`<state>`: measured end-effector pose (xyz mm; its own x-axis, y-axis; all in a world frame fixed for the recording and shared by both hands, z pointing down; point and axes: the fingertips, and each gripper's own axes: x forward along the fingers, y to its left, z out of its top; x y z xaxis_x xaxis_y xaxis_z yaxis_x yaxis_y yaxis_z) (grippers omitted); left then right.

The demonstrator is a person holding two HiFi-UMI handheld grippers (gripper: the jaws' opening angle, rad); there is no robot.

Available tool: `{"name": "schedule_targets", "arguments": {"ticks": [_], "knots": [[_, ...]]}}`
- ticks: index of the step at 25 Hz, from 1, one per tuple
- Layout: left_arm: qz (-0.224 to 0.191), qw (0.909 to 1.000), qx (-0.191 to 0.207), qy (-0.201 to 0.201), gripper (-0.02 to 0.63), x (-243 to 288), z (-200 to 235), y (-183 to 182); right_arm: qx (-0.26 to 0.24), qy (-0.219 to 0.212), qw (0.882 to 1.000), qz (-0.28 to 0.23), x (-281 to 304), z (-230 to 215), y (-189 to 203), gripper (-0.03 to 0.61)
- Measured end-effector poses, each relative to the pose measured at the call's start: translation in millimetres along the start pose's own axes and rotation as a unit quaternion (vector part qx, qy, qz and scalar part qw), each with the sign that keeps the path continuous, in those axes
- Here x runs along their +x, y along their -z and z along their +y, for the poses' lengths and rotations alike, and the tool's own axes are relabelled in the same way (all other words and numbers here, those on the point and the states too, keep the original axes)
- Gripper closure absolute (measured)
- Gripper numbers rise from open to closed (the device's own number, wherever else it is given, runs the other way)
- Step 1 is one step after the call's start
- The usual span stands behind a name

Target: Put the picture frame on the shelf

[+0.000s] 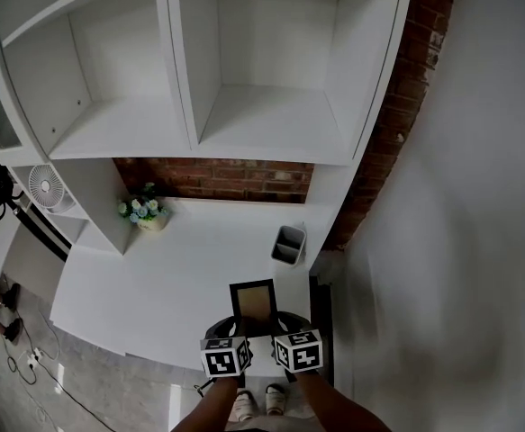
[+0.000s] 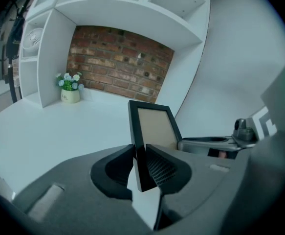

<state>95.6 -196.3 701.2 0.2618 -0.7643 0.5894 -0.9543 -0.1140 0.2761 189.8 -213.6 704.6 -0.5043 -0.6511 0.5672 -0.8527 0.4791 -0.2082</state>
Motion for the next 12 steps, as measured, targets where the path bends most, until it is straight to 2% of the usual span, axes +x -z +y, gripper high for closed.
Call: {"name": "schedule_targets", "arguments": {"ticks": [6,12], "knots": [[-0.063,0.9978,0.001,-0.021,0.528,-35.9,10.0,-53.4,-0.055,-0.025,0.996,-0.059,-13.5,30.9,-61.3,0.494],[-0.127,0.991,0.006,-0.041,0.528,-82.9,13.6,-103.2,-0.095,-0.052,0.988,-0.114,-36.6,64.3,-116.5,0.494]]}}
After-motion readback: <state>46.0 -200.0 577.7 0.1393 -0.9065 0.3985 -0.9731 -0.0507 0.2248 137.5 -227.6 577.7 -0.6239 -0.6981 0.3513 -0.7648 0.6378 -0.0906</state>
